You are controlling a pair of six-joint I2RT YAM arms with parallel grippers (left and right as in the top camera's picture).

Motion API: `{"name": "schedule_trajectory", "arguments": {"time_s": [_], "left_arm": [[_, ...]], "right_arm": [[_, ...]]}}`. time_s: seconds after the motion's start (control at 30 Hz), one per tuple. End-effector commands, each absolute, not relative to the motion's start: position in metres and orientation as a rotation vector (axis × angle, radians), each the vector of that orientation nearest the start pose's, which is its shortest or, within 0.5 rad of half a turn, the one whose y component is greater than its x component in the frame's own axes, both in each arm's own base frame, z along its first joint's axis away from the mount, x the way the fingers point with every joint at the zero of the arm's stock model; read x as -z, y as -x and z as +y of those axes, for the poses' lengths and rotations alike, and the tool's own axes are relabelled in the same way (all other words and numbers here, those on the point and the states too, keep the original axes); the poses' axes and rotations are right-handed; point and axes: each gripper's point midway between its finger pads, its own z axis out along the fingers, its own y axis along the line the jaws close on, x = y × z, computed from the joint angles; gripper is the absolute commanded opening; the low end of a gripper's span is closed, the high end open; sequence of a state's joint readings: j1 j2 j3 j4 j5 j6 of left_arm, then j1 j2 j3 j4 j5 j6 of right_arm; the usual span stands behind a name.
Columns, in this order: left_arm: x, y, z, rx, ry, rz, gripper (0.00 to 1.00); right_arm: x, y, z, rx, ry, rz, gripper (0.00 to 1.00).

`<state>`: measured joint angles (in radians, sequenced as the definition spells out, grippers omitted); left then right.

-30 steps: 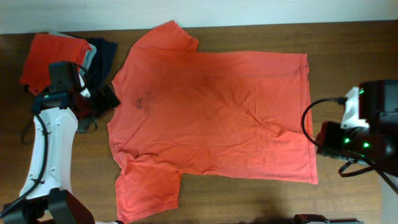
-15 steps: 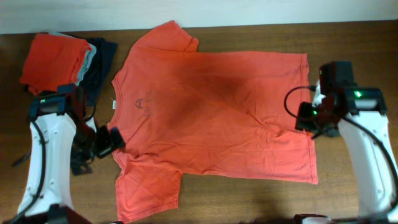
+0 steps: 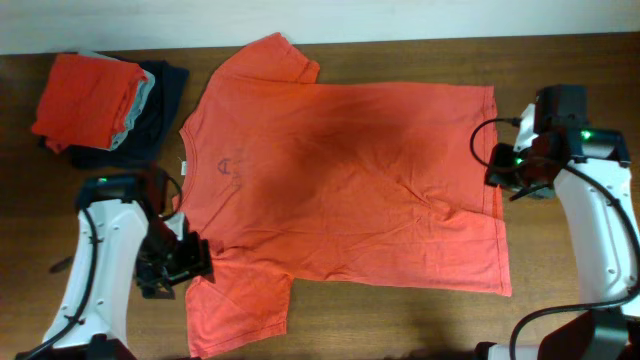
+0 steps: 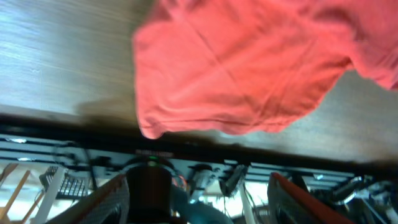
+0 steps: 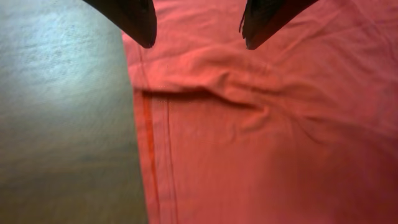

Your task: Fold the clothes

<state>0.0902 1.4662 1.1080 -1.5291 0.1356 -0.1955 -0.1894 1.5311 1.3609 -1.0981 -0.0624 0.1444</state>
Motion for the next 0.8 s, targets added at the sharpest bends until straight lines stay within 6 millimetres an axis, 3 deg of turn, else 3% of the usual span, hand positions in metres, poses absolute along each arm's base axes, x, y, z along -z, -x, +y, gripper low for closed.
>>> {"name": "schedule_trajectory", "arguments": {"time_s": [0.0,0.23,0.47,0.6,0.77], "left_arm": [[-0.109,-0.161,-0.025,0.283,0.579,3.434,0.72],[-0.092,-0.128,-0.041,0.257,0.671,3.545,0.77],[-0.06,-0.068,-0.058,0.294,0.901,3.682,0.81],[-0.049,-0.064,-0.059,0.307,0.906,3.642,0.8],[-0.044,-0.079,-0.051,0.265,0.814,3.531,0.8]], "right_arm": [[-0.186,-0.345,-0.061,-0.079,-0.415,2.725,0.5],[-0.193,-0.343,-0.069,-0.071,-0.442,2.72,0.51],[-0.193,-0.344,-0.069,-0.066,-0.416,2.72,0.54],[-0.193,-0.344,-0.069,-0.067,-0.416,2.72,0.55],[-0.193,-0.344,-0.069,-0.067,-0.416,2.72,0.55]]}}
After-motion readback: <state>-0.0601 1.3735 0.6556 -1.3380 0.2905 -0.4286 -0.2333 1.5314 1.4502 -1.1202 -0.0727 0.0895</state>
